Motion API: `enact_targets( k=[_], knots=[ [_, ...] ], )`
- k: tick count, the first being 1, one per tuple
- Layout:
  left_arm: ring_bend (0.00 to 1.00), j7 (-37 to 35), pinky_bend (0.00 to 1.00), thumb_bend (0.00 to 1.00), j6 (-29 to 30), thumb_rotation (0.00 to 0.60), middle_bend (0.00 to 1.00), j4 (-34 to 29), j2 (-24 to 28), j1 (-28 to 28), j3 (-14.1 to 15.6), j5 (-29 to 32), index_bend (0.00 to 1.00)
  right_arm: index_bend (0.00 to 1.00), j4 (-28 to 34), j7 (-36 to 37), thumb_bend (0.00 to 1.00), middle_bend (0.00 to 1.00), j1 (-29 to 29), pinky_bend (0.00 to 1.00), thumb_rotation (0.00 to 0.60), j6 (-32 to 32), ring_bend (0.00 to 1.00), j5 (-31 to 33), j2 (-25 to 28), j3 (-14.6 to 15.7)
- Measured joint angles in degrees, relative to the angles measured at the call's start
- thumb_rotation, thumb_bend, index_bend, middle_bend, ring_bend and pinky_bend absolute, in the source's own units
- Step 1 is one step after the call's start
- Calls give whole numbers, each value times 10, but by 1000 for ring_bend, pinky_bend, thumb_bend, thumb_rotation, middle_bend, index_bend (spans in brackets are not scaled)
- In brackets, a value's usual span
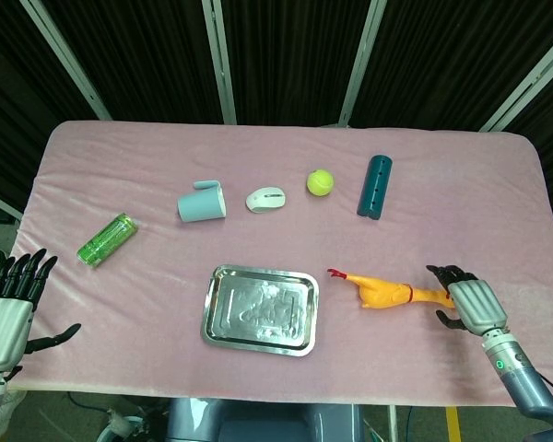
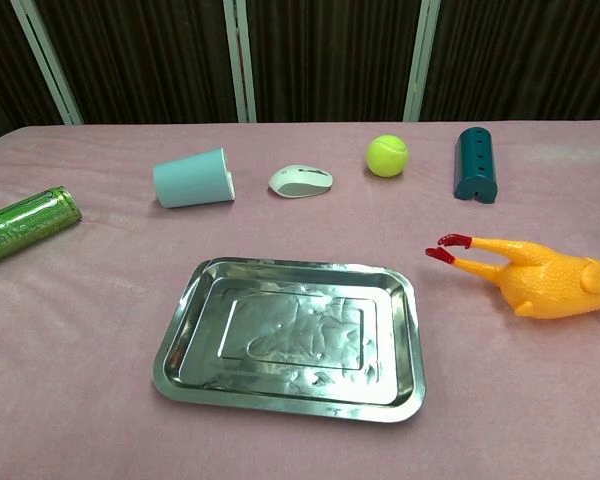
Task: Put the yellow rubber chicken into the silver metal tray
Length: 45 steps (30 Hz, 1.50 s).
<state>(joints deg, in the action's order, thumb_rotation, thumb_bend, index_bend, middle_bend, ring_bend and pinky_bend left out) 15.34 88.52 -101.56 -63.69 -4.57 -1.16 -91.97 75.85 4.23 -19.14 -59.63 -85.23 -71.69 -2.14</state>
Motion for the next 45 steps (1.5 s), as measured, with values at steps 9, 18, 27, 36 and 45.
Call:
enact_targets(
  k=[9,18,27,36,45],
  knots=[
    [0,0,0,0,-5,600,0,-3,3,-2,0,1,0,240,-47,13,336,251,-18,331,600,35,207,22,-28,1],
    [0,-5,0,0,-8,600,0,1,2,-2,1,7,0,265,-73,26,335,271,-28,348,600,52,225,33,-47,-1],
    [0,-11,0,0,-9,600,0,8,1,0,0,13,0,272,-87,29,335,275,-41,348,600,59,231,28,-62,1],
    [0,-17,0,0,-13,600,0,13,0,0,0,19,0,409,-94,33,335,369,-48,410,600,65,319,28,-70,3],
    [0,-17,0,0,-16,600,0,16,-1,-2,-1,21,0,568,-108,48,442,484,-50,554,600,63,450,25,-80,5]
  ],
)
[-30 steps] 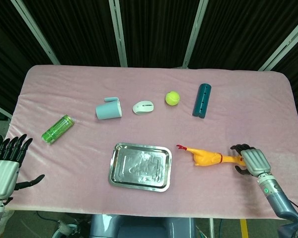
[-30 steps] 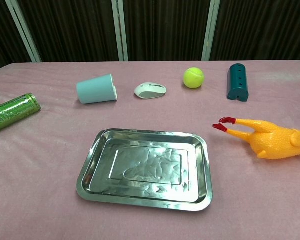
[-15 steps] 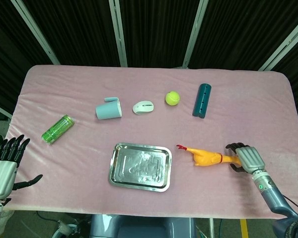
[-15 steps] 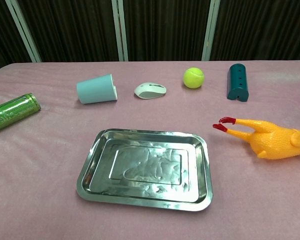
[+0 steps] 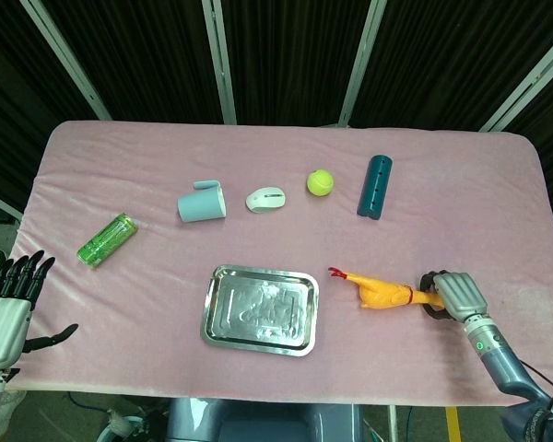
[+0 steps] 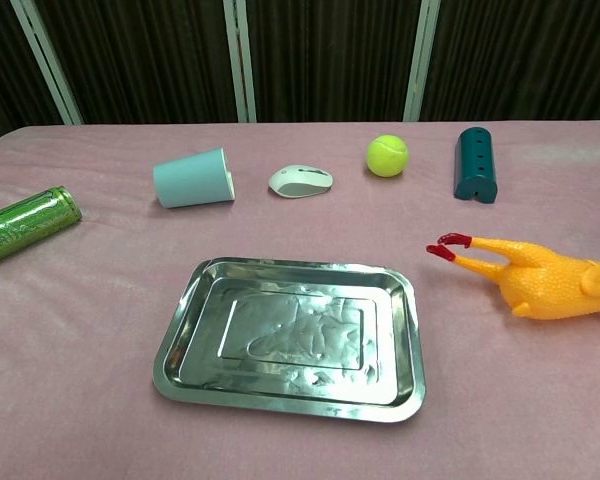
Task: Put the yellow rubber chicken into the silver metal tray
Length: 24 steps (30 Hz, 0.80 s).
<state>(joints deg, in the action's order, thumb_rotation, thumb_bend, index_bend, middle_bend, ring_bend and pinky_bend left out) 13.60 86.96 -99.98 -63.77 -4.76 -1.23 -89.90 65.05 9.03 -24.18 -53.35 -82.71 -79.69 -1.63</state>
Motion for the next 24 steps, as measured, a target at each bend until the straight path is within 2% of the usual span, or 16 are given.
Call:
enact_targets(
  k=[7,13,18,24],
  knots=[
    [0,-1,0,0,1,600,0,0,1,0,0,-2,0,751,-9,28,654,620,-1,696,600,-19,584,-11,-4,-1],
    [0,-1,0,0,-4,600,0,1,1,-3,1,-4,0,897,-15,58,789,721,-2,802,600,-36,689,-25,-2,0],
    [0,-3,0,0,-11,600,0,1,2,-10,1,-10,0,964,-17,93,839,768,-3,850,600,-46,739,-39,2,4],
    [0,-11,0,0,-29,600,0,-2,7,-25,-1,-18,0,997,-6,169,885,790,-6,874,600,-54,762,-60,21,14]
  ],
)
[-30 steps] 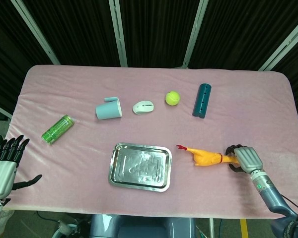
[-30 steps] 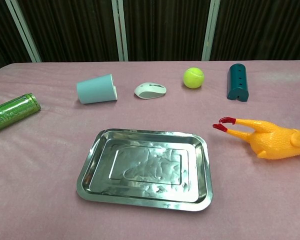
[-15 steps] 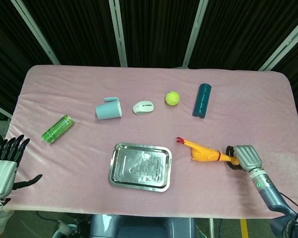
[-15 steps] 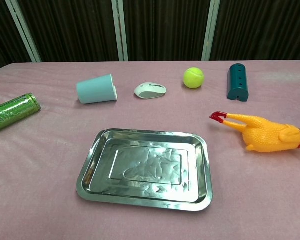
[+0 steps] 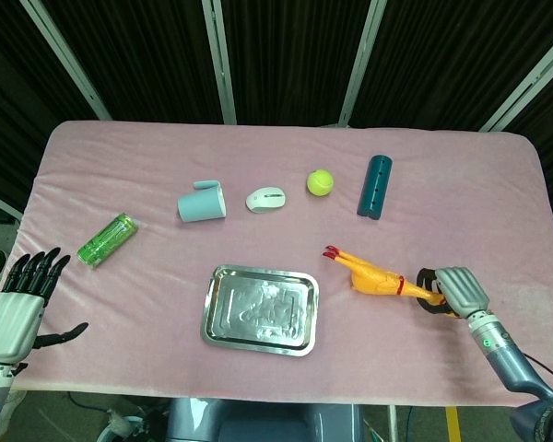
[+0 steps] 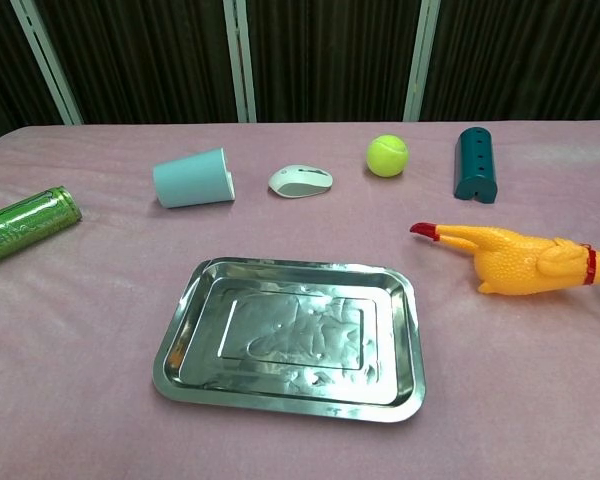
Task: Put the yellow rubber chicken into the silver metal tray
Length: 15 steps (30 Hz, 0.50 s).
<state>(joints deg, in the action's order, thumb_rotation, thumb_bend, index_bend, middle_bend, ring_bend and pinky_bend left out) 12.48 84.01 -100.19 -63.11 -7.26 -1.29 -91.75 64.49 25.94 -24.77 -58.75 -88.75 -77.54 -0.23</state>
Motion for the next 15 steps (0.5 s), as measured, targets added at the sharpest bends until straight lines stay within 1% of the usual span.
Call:
enact_targets(
  k=[7,11,15],
  knots=[
    [0,-12,0,0,-29,600,0,-18,9,-32,-4,-26,0,999,34,121,889,793,-5,878,600,-14,766,-30,43,16],
    [0,-15,0,0,-49,600,0,-34,6,-53,-12,-34,0,1000,56,183,889,795,-6,879,600,-33,769,-45,65,22],
    [0,-9,0,0,-80,600,0,-58,-4,-85,-23,-42,0,1000,76,234,890,797,-7,880,600,-53,771,-58,80,25]
  ],
)
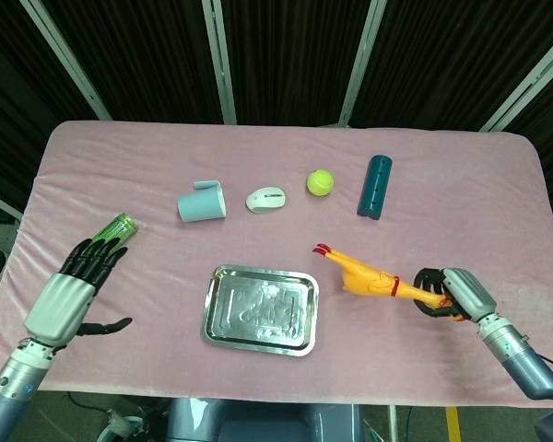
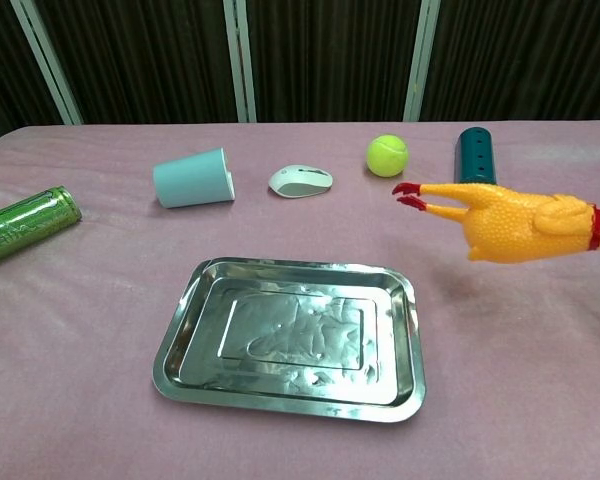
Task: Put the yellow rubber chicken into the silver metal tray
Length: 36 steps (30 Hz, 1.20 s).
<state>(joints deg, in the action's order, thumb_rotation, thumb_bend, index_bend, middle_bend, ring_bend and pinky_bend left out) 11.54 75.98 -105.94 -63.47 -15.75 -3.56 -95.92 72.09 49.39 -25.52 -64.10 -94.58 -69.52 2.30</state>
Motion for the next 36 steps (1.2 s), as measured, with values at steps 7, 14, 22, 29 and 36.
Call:
enact_targets(
  k=[7,14,22,29,36],
  knots=[
    [21,40,23,1,-73,600,36,-51,-17,-62,-27,2,0,1000,43,80,889,798,-8,882,600,-30,773,-22,21,3],
    [65,106,99,57,-138,600,103,-95,-67,-124,-63,45,36,1000,92,96,890,798,-22,883,600,-41,774,-35,35,0],
    [65,191,98,49,-167,600,113,-119,-139,-175,-103,137,73,1000,148,57,891,798,-33,883,600,-41,774,-38,40,-6],
    [64,272,97,49,-165,600,103,-127,-189,-204,-119,207,74,1000,174,9,894,798,-42,883,600,-22,775,-28,23,-11],
    [65,350,98,49,-139,600,107,-119,-242,-231,-126,276,100,1000,192,-41,897,799,-54,883,600,-1,775,-13,-5,-19]
  ],
)
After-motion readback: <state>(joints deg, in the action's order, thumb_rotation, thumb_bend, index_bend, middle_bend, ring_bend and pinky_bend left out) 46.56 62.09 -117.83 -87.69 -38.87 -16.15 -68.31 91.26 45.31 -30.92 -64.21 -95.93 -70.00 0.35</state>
